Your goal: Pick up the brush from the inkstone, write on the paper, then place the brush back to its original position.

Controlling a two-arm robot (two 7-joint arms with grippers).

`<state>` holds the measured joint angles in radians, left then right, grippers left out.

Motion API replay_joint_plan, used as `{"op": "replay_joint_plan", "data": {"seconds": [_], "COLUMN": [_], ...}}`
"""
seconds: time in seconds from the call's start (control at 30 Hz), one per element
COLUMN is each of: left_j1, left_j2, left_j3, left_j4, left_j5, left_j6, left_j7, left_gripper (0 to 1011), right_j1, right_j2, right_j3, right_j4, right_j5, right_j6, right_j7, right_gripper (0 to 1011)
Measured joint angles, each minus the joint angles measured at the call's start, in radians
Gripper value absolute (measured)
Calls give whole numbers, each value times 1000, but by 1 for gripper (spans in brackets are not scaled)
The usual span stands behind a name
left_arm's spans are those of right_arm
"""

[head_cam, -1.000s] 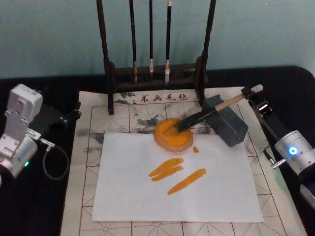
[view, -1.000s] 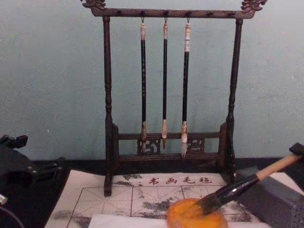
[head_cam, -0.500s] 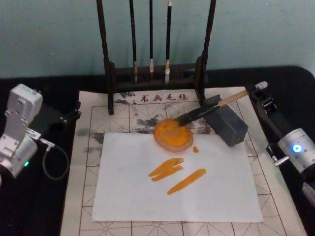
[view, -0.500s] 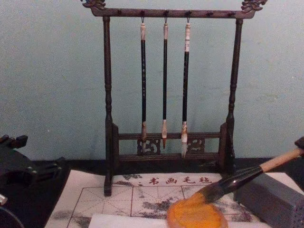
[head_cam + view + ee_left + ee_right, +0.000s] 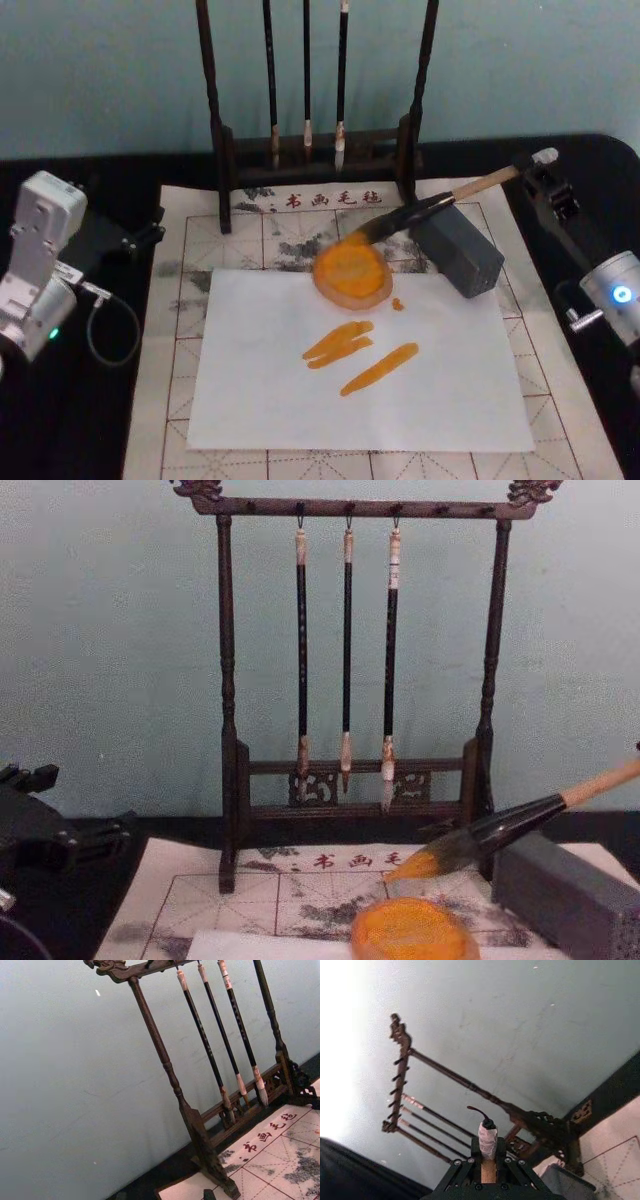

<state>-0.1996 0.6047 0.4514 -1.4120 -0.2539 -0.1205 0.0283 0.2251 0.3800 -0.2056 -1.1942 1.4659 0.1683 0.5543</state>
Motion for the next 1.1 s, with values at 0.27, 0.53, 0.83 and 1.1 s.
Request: {"op": "replay_joint_plan", "data": {"seconds": [0.27,0.53,0.83,1.1], "left_j1": [0,0,0,0], "left_j2": [0,0,0,0], "left_j3": [0,0,0,0], "left_j4": [0,0,0,0], "left_j5": [0,0,0,0], "left_j6": [0,0,0,0], "left_j7": [0,0,0,0], "left_gripper": [1001,1001,1001,1001], "right_j1": [-33,-68,-95,-116], "right_j2": [43,95,154,206], "right_j3": [-14,-30,-56,-73], "right_j4": [-63,-119,-158,-182], "right_j5": [2,-10,-34,-35], "right_j6": [-14,-37,-58,-61], "right_j7": [19,36,57,79], "right_gripper": [183,183,183,183]}}
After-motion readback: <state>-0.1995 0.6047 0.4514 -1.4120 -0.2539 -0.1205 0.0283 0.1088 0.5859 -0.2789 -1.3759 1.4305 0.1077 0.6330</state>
